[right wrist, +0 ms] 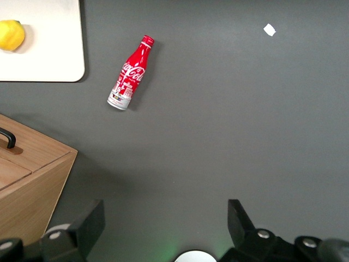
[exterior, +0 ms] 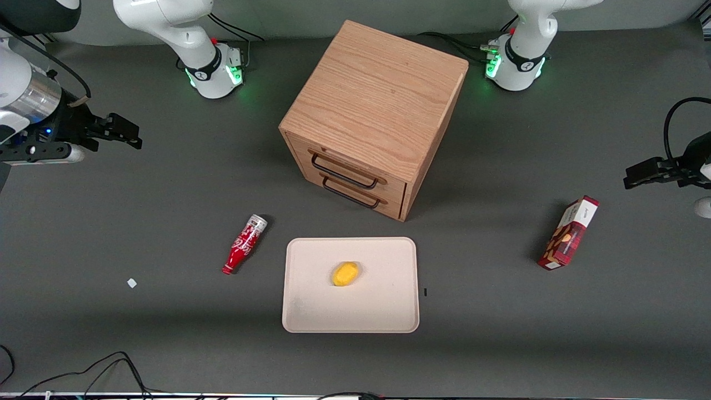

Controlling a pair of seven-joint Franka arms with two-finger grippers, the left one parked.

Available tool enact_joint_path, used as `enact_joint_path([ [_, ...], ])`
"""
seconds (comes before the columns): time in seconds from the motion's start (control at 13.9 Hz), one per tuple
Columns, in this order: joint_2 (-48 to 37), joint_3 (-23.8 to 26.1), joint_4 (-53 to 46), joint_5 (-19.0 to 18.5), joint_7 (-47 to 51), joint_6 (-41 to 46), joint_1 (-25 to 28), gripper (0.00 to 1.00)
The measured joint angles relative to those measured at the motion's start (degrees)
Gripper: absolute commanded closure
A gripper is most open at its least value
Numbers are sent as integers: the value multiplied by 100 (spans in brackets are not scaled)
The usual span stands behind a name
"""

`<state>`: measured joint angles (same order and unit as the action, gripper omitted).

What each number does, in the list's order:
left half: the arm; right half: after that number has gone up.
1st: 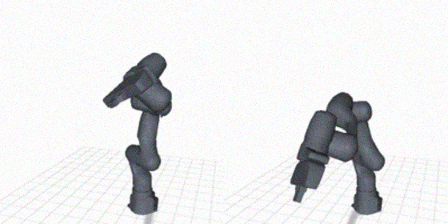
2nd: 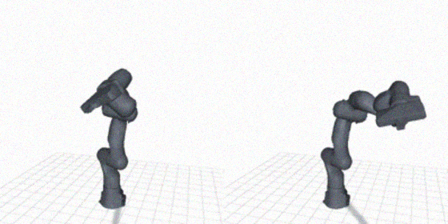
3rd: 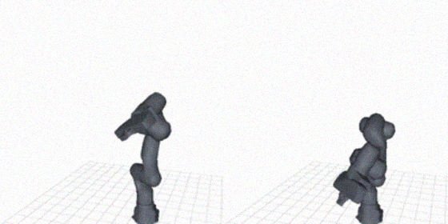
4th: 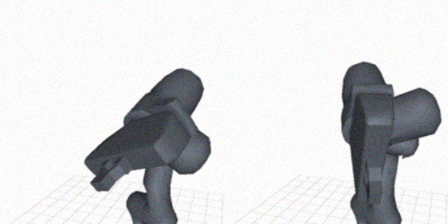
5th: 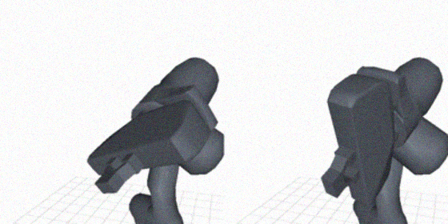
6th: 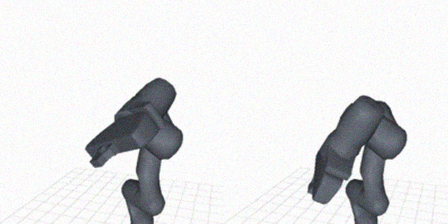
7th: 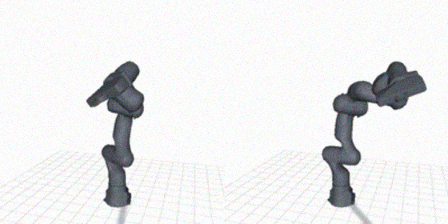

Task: Place coke bottle on tray
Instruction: 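Move the right gripper from rest toward the red Coca-Cola bottle, then lower the open right gripper over the bottle's middle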

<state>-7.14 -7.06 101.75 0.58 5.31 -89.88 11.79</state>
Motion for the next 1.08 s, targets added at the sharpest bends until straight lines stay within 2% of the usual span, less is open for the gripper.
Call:
enact_joint_path([
  [0.5,387,-7,-387,3,153,358,11,0],
  [0.72,833,24,-433,239,746,301,132,0],
  [0.86,1249,116,-442,402,1350,-126,184,0],
  [1.08,1966,278,-432,408,2502,-1004,378,0],
])
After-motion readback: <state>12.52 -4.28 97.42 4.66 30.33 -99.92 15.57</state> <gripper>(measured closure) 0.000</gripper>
